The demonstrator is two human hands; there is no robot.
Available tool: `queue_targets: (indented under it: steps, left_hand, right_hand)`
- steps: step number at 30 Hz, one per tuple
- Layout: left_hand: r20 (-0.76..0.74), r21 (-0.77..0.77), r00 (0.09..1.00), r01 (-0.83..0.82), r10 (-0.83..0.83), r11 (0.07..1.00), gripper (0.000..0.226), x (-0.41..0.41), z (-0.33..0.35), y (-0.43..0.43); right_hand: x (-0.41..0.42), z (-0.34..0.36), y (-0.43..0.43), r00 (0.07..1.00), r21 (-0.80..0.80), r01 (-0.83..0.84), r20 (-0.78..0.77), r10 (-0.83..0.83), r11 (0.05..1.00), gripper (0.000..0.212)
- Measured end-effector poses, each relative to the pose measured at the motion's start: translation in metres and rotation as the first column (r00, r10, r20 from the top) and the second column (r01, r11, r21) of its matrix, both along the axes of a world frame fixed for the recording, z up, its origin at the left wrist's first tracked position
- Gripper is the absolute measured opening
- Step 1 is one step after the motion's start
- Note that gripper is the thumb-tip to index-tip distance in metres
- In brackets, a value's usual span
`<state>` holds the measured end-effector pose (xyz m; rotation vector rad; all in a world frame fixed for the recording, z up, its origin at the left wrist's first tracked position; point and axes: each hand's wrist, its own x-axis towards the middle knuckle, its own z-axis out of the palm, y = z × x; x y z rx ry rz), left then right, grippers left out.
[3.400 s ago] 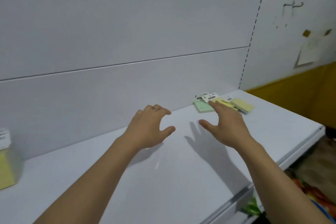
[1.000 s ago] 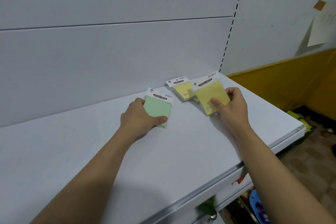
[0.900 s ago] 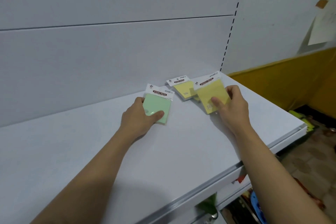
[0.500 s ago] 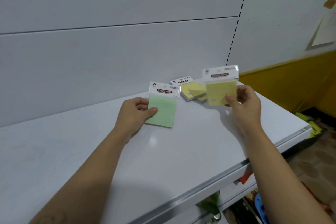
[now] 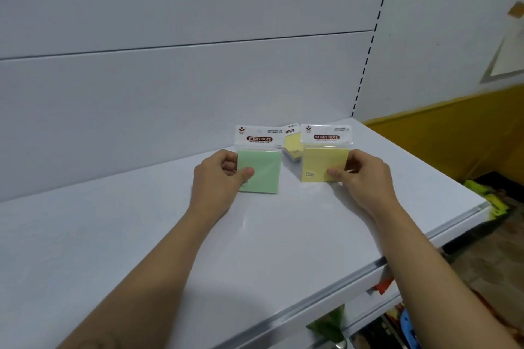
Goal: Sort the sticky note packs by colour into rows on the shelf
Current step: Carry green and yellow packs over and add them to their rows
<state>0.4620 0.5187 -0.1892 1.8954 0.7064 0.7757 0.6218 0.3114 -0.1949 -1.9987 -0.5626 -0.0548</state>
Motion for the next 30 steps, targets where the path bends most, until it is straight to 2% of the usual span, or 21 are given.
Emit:
queue_targets:
  steps: [6,10,14,18,24,30]
  left_hand:
    - [-0.008,-0.004,0.999,0.039,-0.039,0.999,0.022,0.001,0.008,-0.001]
    - [0.013,-0.073,1.000,0.023,-0.022,0.997,0.026,-0.002,0.014,0.003]
    - [-0.009,0.007,1.000,0.021,-0.021,1.000,0.025,-0.012,0.024,0.010]
    - [-0.013,0.069,1.000,-0.013,0.014,0.998,0.024,-0.024,0.041,0.025]
    - [0.026,0.121,0.994,-0.113,0.110,0.986,0.024,-0.060,0.069,0.056]
    - [0.084,0.140,0.965,-0.258,0.248,0.956,0.025,-0.122,0.090,0.091]
  right_hand:
    - [0.000,0.000,-0.001,1.000,0.048,-0.009,-0.024,0.010,0.999,0.034]
    - [0.000,0.001,0.000,1.000,0.031,-0.005,0.023,0.005,1.000,0.025]
    - [-0.005,0.006,0.002,0.999,0.047,-0.017,0.047,0.015,0.999,0.015]
    - [-0.009,0.017,0.014,1.000,0.115,-0.026,-0.002,0.026,0.993,0.016]
    - [-0.032,0.050,0.055,0.986,0.244,-0.154,-0.019,0.163,0.957,0.017]
    - [-0.076,0.086,0.124,0.930,0.345,-0.350,0.018,0.366,0.871,0.019]
